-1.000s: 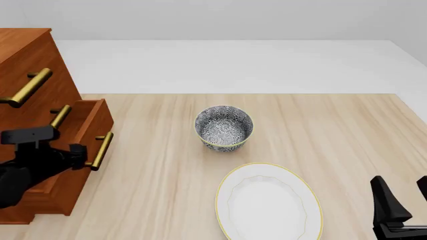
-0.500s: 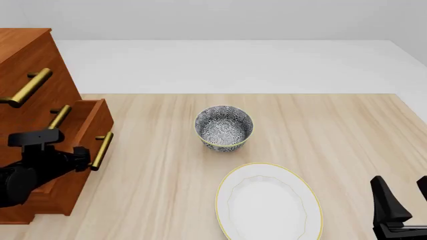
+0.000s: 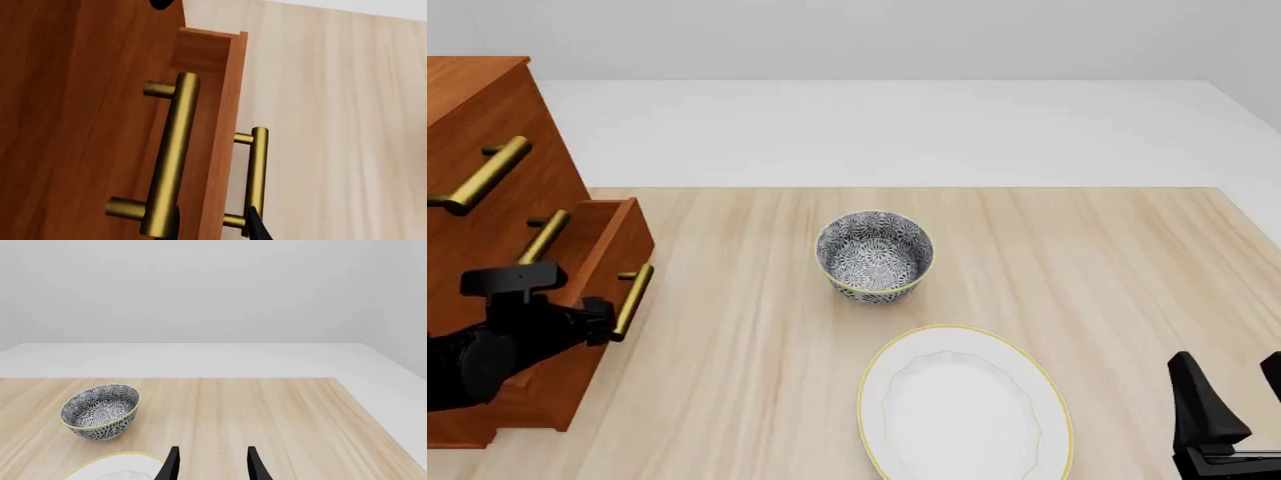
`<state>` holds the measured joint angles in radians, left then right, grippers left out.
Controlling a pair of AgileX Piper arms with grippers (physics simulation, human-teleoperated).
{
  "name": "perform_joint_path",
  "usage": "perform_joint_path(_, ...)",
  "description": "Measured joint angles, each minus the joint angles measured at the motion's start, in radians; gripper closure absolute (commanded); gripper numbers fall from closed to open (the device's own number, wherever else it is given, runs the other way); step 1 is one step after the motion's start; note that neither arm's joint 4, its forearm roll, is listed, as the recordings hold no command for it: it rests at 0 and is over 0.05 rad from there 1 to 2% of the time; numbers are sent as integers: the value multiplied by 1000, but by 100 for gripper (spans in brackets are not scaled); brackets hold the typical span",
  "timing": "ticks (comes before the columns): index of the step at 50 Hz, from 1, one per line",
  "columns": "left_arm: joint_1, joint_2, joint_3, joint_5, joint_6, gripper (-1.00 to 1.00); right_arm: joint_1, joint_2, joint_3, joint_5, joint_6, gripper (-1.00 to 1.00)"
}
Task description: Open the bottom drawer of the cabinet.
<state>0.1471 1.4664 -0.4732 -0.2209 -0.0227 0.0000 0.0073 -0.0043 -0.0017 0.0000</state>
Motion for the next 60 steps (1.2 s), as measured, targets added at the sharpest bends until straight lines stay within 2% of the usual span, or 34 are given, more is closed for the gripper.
perform_joint_path(27,-7,42,-22,-62,-61,-100,0,0,0,0,0,-100)
perform_joint_path(60,-45,72,-56,-61,-73,-100,0,0,0,0,0,-100)
